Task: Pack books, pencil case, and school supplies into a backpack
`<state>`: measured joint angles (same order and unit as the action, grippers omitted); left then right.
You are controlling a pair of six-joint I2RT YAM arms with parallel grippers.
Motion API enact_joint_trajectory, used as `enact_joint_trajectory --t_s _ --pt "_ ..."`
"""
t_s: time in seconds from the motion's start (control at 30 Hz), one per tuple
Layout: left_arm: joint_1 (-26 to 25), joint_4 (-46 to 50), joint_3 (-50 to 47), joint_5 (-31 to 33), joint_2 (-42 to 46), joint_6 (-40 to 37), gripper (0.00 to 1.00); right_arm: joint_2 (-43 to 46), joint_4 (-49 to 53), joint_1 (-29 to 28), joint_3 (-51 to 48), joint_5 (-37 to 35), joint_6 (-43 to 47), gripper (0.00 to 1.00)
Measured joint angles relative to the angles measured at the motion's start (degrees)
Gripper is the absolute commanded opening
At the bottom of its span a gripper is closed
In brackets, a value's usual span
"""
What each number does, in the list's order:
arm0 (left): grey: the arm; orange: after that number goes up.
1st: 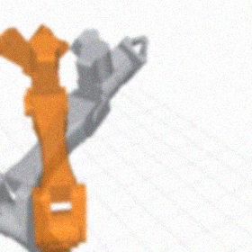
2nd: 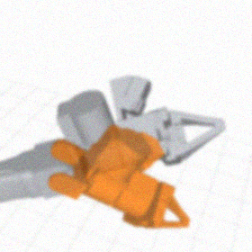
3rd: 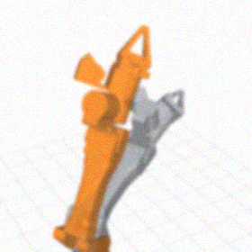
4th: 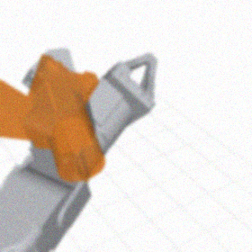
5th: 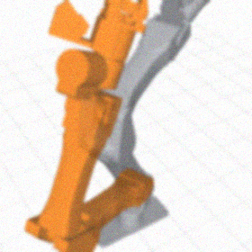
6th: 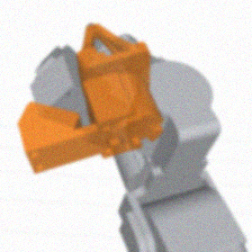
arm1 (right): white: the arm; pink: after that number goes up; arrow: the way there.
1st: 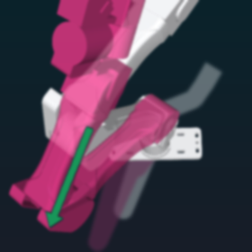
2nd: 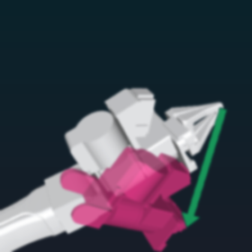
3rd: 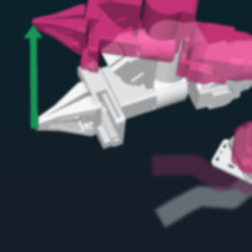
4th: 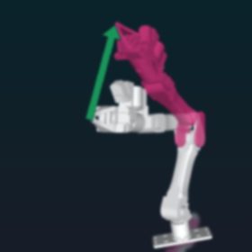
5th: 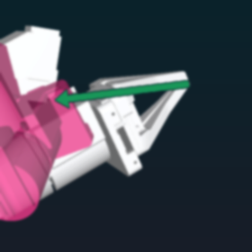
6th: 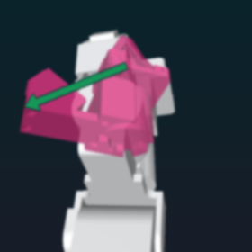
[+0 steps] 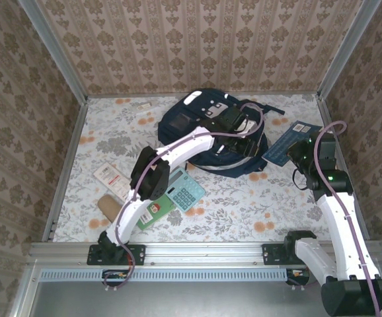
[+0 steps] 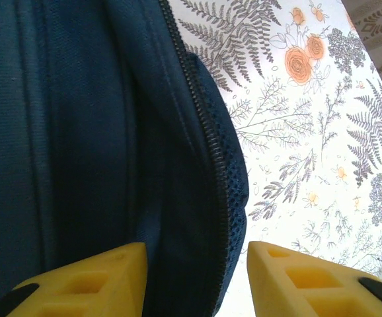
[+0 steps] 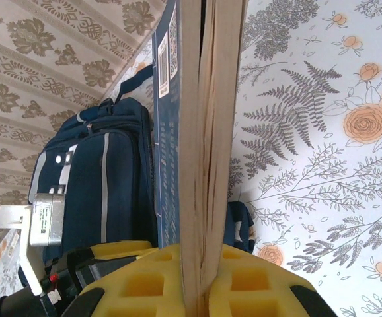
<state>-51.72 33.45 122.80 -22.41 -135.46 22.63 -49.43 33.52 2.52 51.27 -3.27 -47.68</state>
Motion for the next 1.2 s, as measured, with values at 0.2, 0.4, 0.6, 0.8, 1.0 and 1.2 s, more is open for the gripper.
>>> enact_joint_trajectory --t_s 0.2,0.4,0.6,0.8,1.0,1.2 --pt "-0.37 1.33 2.71 0.31 -1.92 -0.39 0.37 0.00 -0.02 0.11 -0.02 0.50 0.28 0.00" --pt "-0.37 3.08 4.11 1.27 -3.69 -1.07 0.00 -0.07 -0.90 0.11 -0.94 2.93 0.66 0.00" --pt "-0.04 4.57 4.37 4.24 -3.23 -0.83 0.00 -2.43 -3.85 0.13 -1.22 7.87 0.83 0.00" --pt "1.70 6.29 4.37 7.50 3.04 -0.81 0.00 -6.82 -8.63 0.13 -2.14 13.00 -0.46 0.00" --pt "4.55 6.75 6.67 7.45 9.57 0.04 0.00 -11.82 -13.88 -0.17 -2.27 17.46 -1.92 0.00" --pt "5.77 7.98 8.44 6.51 10.01 0.13 0.00 -20.17 -22.75 -3.52 -2.32 22.23 -5.33 0.00"
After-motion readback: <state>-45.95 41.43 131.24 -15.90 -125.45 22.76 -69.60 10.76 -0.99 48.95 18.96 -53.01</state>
